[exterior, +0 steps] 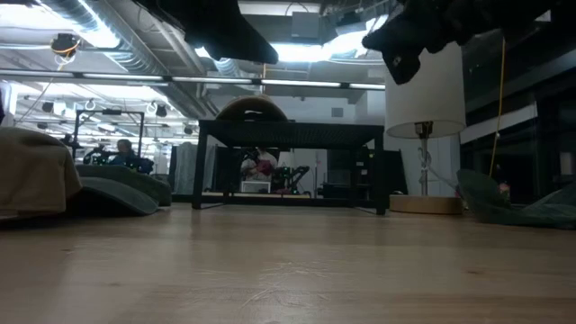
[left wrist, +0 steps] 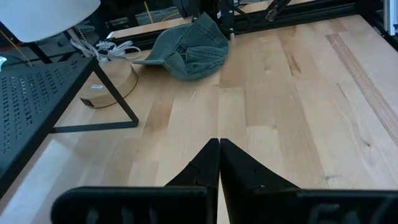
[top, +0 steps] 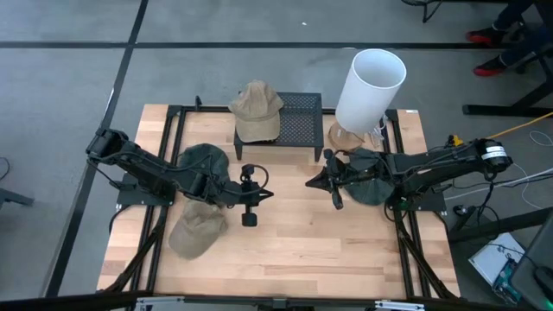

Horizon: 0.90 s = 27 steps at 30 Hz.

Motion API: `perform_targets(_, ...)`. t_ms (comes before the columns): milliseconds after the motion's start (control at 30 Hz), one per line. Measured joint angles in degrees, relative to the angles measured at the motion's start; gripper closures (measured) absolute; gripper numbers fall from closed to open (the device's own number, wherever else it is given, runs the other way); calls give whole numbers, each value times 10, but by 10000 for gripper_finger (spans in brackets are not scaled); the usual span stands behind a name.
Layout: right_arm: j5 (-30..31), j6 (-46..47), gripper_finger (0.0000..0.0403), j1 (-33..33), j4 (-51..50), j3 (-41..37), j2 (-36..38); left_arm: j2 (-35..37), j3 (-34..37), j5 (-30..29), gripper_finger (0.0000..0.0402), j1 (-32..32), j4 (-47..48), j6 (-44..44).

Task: Pick & Place hat
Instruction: Put the right dark green cap on the shelf

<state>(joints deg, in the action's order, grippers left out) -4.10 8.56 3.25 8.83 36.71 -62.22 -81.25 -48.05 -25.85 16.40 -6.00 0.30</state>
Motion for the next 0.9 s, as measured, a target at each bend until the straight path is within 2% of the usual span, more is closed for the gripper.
perform_targets(133,0,0,395,0,27,0,0,0,0,0,394,0,0,0)
perform_targets(567,-13,36,395,-1,25,0,0,0,0,0,394,0,0,0)
perform_targets(767,-16,24,395,-1,25,0,1,0,0,0,397,0,0,0)
perform_targets(900,-15,-30,395,-1,39,0,1,0,0,0,398,0,0,0)
